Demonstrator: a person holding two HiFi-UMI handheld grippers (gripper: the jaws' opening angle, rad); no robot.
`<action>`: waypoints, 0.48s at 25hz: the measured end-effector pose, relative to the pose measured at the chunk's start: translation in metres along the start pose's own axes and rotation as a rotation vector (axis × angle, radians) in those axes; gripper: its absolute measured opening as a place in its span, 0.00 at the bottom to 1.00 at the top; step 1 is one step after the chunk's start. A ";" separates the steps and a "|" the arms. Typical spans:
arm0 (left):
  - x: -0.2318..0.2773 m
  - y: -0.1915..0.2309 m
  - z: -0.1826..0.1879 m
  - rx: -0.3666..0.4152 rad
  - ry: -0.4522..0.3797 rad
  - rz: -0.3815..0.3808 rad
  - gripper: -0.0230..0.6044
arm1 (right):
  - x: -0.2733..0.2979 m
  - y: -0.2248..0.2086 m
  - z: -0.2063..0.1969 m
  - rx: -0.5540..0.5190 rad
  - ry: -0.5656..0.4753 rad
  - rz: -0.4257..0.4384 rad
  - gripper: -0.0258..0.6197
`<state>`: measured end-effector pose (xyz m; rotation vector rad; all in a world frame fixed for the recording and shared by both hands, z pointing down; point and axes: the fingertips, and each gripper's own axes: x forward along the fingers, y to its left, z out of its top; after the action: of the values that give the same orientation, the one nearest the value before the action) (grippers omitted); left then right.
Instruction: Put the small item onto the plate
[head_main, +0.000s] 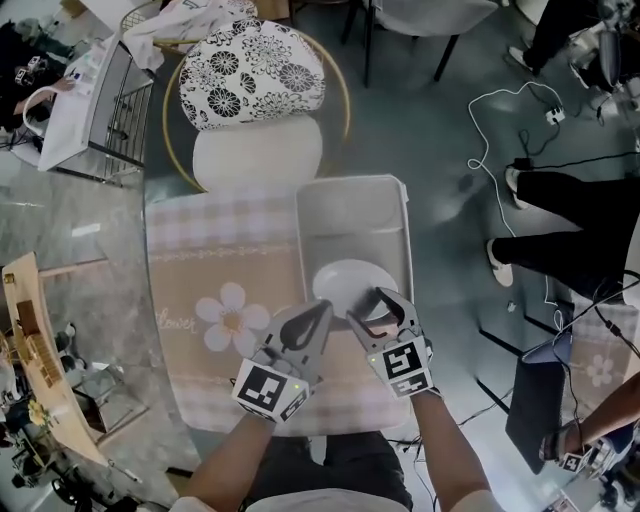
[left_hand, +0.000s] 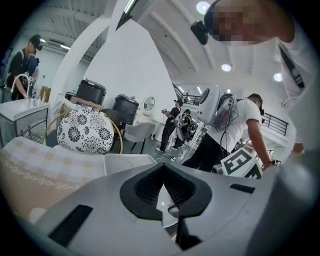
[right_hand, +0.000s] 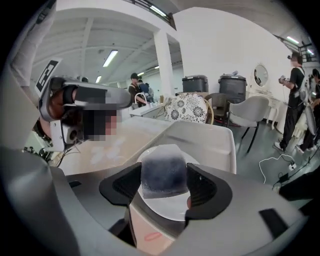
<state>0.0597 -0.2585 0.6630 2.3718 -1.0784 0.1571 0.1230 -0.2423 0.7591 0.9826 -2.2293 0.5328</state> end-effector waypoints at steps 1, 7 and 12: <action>-0.001 0.001 0.000 -0.002 0.000 0.004 0.05 | 0.003 -0.001 -0.005 -0.027 0.023 -0.008 0.49; -0.007 0.008 0.000 -0.002 0.000 0.028 0.05 | 0.017 0.000 -0.021 -0.124 0.157 -0.031 0.49; -0.012 0.008 0.003 -0.005 -0.002 0.044 0.05 | 0.025 0.000 -0.026 -0.173 0.229 -0.026 0.49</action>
<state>0.0450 -0.2567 0.6598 2.3450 -1.1311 0.1672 0.1202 -0.2403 0.7947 0.8173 -2.0184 0.4104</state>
